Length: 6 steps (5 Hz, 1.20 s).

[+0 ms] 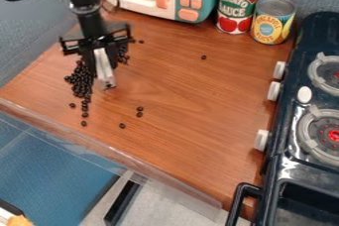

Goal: Sweep into pile

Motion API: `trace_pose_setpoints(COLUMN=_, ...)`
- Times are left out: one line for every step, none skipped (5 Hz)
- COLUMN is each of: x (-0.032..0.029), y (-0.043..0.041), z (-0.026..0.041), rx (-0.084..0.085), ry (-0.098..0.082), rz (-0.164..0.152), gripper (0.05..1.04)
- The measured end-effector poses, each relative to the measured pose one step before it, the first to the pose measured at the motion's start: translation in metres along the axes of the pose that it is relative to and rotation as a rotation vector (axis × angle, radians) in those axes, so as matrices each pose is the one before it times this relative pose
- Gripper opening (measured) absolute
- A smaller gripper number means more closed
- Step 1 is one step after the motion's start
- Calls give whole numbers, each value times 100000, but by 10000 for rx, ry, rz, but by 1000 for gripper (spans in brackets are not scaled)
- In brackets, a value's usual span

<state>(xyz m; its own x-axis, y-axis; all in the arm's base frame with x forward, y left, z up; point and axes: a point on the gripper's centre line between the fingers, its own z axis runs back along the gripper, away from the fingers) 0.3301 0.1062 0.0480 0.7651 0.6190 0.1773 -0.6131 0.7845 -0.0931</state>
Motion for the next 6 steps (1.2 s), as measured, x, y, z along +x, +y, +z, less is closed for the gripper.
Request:
trace_pose_setpoints(x=-1171, y=-5663, z=1078, rx=-187, ry=-209, rz=-1034, gripper=384)
trace_pose_setpoints(x=249, y=-3393, z=1152, rx=-276, ry=-159, rz=-339, gripper=384)
trace_pose_setpoints(x=-11, y=-3032, z=-1730, rx=-84, ry=515, rz=-153, gripper=384)
trace_pose_setpoints(x=727, y=-3049, z=-1150, rx=-73, ry=230, rz=-104, gripper=385)
trace_pose_setpoints(x=656, y=-798, z=-1829, rx=158, ry=266, rz=238, gripper=384)
trace_pose_setpoints(x=-34, y=-719, z=-1817, rx=337, ry=112, rz=-118, gripper=384)
